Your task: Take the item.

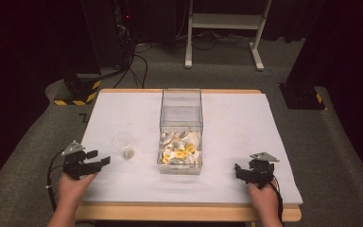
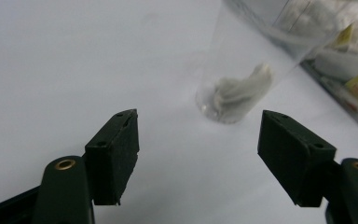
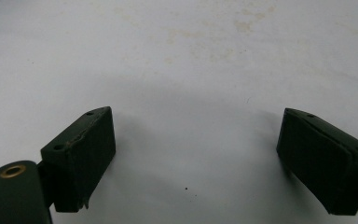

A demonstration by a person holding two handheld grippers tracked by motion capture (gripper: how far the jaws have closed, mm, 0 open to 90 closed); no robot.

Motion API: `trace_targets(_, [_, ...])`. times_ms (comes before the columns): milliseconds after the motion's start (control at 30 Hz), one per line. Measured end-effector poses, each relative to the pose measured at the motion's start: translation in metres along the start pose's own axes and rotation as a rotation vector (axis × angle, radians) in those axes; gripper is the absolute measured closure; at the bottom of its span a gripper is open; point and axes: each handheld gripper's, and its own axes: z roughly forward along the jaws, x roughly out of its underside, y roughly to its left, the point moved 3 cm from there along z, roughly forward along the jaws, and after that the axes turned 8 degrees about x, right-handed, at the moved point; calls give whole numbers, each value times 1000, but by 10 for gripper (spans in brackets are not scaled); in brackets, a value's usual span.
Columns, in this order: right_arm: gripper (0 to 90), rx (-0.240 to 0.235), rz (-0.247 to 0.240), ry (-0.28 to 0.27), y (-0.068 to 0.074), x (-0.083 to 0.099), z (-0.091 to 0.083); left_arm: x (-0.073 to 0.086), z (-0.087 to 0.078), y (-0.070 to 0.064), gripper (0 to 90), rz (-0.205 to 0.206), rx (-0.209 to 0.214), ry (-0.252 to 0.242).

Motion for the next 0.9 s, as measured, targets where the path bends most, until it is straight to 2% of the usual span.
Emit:
trace_targets(67, [115,0,2,1,0,0,0,8,5,2,282,-7,-3,12])
trace_targets(167, [116,0,2,1,0,0,0,18,11,3,272,18,-29,25])
trace_targets(200, [115,0,2,1,0,0,0,21,13,3,271,60,-59,37])
trace_targets(233, [115,0,2,1,0,0,0,22,15,2,271,69,-88,54])
trace_targets(267, [115,0,2,1,0,0,0,22,16,-1,266,96,-104,63])
trace_targets(367, [115,1,2,0,0,0,0,23,20,-6,219,146,-142,93])
trace_targets(500, [116,2,0,-1,0,0,0,24,20,-6,217,138,-143,90])
trace_targets(567, [115,2,2,2,0,0,0,23,21,-4,152,121,-179,94])
trace_targets(600, [115,0,2,0,0,0,0,23,21,-3,127,111,-176,94])
trace_targets(900, [114,5,-1,-2,0,0,0,23,21,-3,128,111,-175,98])
